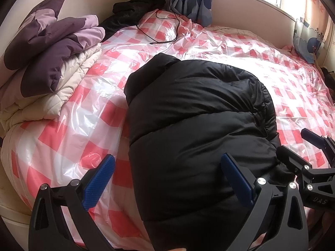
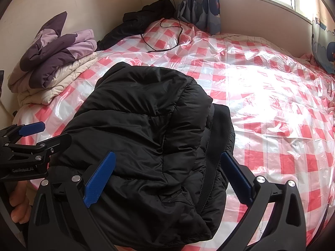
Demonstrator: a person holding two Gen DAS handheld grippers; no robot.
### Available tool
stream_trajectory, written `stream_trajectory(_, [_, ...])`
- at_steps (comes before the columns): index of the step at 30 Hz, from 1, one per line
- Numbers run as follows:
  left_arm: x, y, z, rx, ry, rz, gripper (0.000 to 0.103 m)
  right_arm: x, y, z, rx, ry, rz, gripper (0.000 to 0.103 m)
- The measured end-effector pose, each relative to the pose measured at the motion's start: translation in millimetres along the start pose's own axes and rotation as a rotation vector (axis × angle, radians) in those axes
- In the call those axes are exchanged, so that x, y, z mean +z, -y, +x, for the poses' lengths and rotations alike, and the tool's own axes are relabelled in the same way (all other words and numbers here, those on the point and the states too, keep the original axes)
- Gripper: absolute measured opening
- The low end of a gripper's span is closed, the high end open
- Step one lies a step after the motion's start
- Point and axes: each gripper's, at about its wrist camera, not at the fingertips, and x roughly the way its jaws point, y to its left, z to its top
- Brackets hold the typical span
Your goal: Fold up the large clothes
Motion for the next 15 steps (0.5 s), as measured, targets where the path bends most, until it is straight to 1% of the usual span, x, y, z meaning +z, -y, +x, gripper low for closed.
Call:
stream_trajectory(8, [0, 2, 2, -0.013, -0.009, -0.006, 0.096, 0, 0, 0, 0.000, 0.000, 0.001, 0.097])
stream_trajectory(11, [2, 5, 4, -0.005, -0.011, -0.002, 0.096, 1, 0, 0, 0.000, 0.002, 0.006, 0.097])
stream_trajectory(14, [3, 7, 8, 0.005, -0.028, 0.004, 0.096, 2, 3, -2, -0.001, 0.005, 0.012, 0.097])
stream_trajectory(15, [4, 5, 10, -0.006, -0.035, -0.007, 0.096, 2, 4, -3, -0.002, 0.005, 0.013, 0.097])
